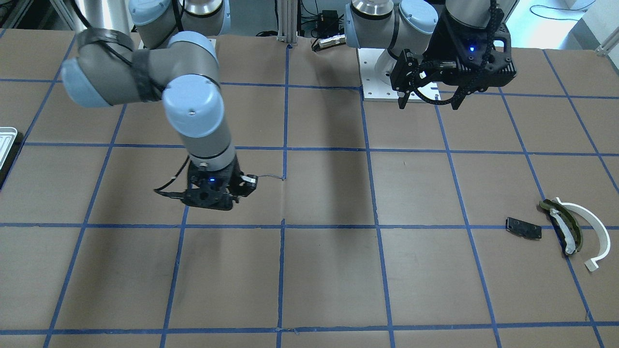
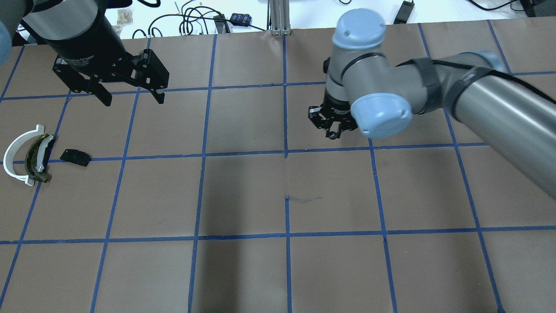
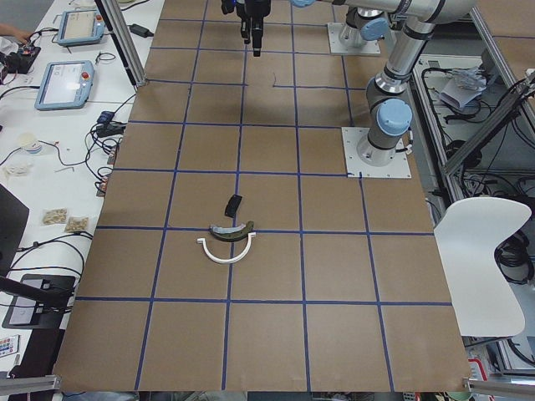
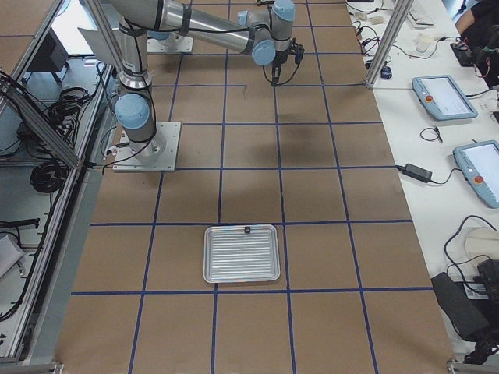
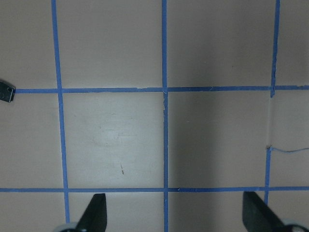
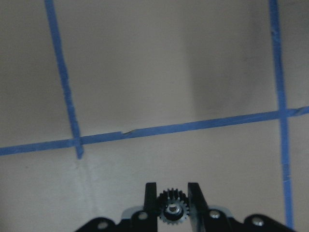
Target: Place bearing gear from tray to pile
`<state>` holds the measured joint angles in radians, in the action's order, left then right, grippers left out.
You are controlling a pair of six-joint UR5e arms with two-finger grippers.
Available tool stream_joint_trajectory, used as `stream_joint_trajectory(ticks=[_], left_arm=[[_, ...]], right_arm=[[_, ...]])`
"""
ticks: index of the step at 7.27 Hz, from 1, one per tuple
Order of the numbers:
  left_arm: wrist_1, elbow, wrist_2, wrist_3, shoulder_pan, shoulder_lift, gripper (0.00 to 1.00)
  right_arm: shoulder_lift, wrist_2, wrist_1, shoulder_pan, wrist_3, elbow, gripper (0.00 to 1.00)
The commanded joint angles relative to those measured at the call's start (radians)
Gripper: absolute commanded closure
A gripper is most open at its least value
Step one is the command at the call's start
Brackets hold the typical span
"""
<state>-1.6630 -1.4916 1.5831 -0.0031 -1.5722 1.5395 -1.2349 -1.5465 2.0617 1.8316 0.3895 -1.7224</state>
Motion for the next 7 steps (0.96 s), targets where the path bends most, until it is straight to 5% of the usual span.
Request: stream_joint_trajectory(ticks=[1, 3, 4, 5, 7], left_arm=[[0.000, -0.001, 0.000, 0.000, 0.000, -0.001, 0.00], [0.000, 0.001, 0.000, 0.000, 0.000, -0.001, 0.00], [0.000, 0.001, 0.000, 0.000, 0.000, -0.001, 0.00], [0.000, 0.001, 0.000, 0.000, 0.000, -0.002, 0.00], [0.003, -0.001, -0.002, 0.000, -0.002, -0.002, 0.00]], right_arm=[[0.118, 0.005, 0.127, 0.118, 0.089, -0.011, 0.78], [0.150, 0.005, 0.129, 0.123, 0.086, -0.009, 0.71], [0.170, 0.005, 0.170, 0.124, 0.085, -0.009, 0.46], [0.181, 0.002, 0.188, 0.124, 0.047, -0.005, 0.00], [0.123, -0.001, 0.152, 0.086, -0.045, 0.020, 0.00]])
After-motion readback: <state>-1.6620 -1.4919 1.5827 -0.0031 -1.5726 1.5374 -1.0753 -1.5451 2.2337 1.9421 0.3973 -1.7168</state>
